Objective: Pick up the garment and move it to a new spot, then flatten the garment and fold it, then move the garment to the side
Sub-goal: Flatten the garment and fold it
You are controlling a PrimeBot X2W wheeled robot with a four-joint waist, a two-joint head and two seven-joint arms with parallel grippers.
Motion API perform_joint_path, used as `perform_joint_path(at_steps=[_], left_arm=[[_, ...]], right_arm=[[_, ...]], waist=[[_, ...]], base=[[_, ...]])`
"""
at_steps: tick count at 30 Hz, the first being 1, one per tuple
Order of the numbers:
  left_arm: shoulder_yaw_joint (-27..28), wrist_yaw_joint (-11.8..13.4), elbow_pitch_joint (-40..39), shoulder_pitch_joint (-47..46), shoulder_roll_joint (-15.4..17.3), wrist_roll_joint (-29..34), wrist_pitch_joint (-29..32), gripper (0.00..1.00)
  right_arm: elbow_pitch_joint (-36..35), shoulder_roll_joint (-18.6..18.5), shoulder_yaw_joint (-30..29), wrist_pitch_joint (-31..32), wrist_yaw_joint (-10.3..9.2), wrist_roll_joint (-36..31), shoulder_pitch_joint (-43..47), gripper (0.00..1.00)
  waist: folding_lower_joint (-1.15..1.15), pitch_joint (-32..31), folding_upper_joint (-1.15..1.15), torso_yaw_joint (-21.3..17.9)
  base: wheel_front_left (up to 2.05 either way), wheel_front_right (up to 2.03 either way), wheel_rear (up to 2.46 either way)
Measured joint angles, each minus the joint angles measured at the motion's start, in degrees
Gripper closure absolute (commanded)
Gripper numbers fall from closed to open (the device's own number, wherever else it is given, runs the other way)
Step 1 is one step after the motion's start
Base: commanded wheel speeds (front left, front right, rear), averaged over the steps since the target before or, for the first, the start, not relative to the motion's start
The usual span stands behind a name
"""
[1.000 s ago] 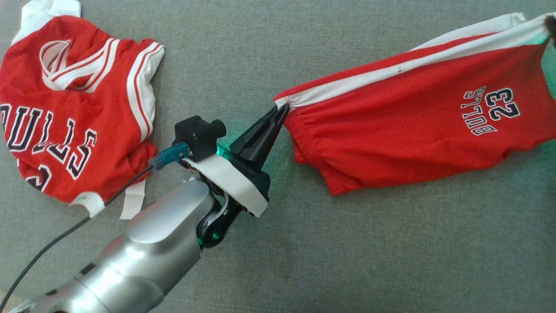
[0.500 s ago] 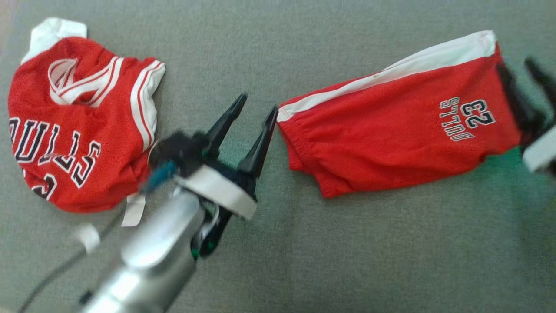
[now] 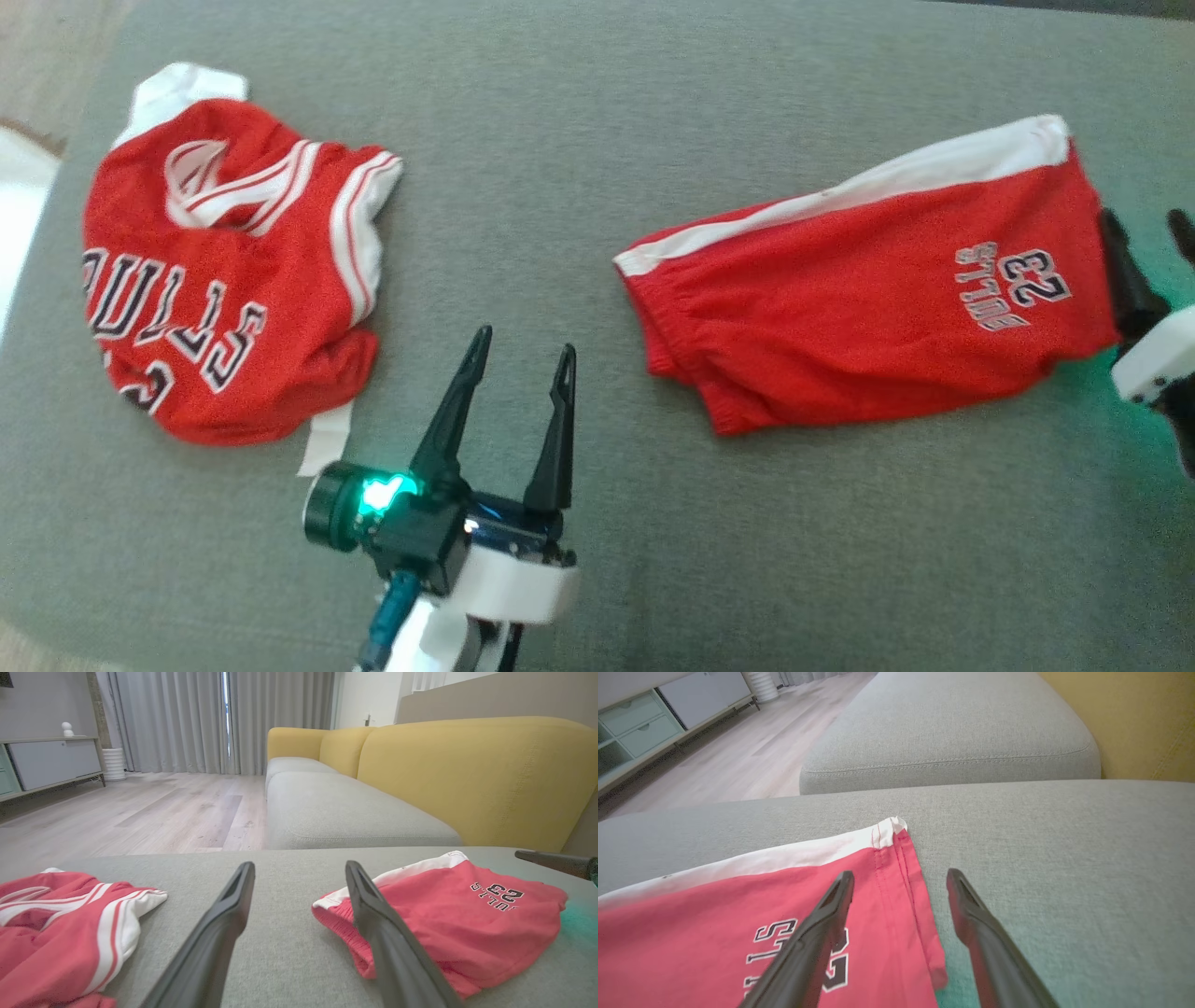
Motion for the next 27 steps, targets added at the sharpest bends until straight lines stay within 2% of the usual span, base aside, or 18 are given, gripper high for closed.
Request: perform_joint_path(at_steps=[5, 9, 10, 11, 12, 13, 21, 27], left_arm=[[0.22, -0.97, -1.43, 2.15, -1.42, 2.74, 0.0, 0.0], [0.58, -2.09, -1.57, 2.15, -1.94, 3.57, 0.0, 0.0], [0.81, -2.36, -1.57, 2.16, -2.07, 3.7, 0.0, 0.0], [1.13, -2.46, -1.57, 2.2, -2.19, 4.02, 0.0, 0.0], [1.35, -2.48, -1.57, 2.22, -2.23, 4.17, 0.0, 0.0], [1.49, -2.49, -1.55, 2.28, -2.25, 4.41, 0.0, 0.0], [3.07, -3.44, -1.41, 2.99, -2.75, 5.12, 0.0, 0.0], [3.83, -3.47, -1.23, 3.24, -2.79, 6.33, 0.0, 0.0]], right_arm=[[11.62, 1.35, -3.07, 0.8, 0.0, -4.56, -5.4, 0.0], [18.7, 2.56, -4.02, 2.76, 0.0, -5.68, -7.59, 0.0], [19.81, 3.12, -4.02, 3.26, 0.0, -5.64, -7.94, 0.13], [20.35, 3.6, -3.98, 3.56, 0.0, -5.5, -8.25, 0.42], [20.69, 3.75, -3.87, 3.57, 0.0, -5.39, -8.64, 0.78], [21.07, 3.76, -3.68, 3.81, 0.0, -5.06, -9.15, 1.0], [21.74, 4.49, -1.66, 1.66, 0.0, -3.37, -9.4, 1.0], [22.15, 1.11, -0.27, -0.12, 0.01, -3.08, -9.22, 1.0]], waist=[[0.01, 0.11, 0.0, 3.41], [0.01, 0.31, 0.0, 5.8], [0.01, 0.33, 0.0, 6.24], [0.01, 0.34, 0.0, 6.55], [0.01, 0.34, 0.0, 6.74], [0.01, 0.31, 0.0, 6.8], [0.01, -0.63, 0.0, 4.21], [0.01, -1.81, 0.0, -0.13]], base=[[0.0, 0.0, 0.0], [0.0, 0.0, 0.0], [0.0, 0.0, 0.0], [0.0, 0.0, 0.0], [0.0, 0.0, 0.0], [0.0, 0.0, 0.0], [0.0, 0.0, 0.0], [0.0, 0.0, 0.0]])
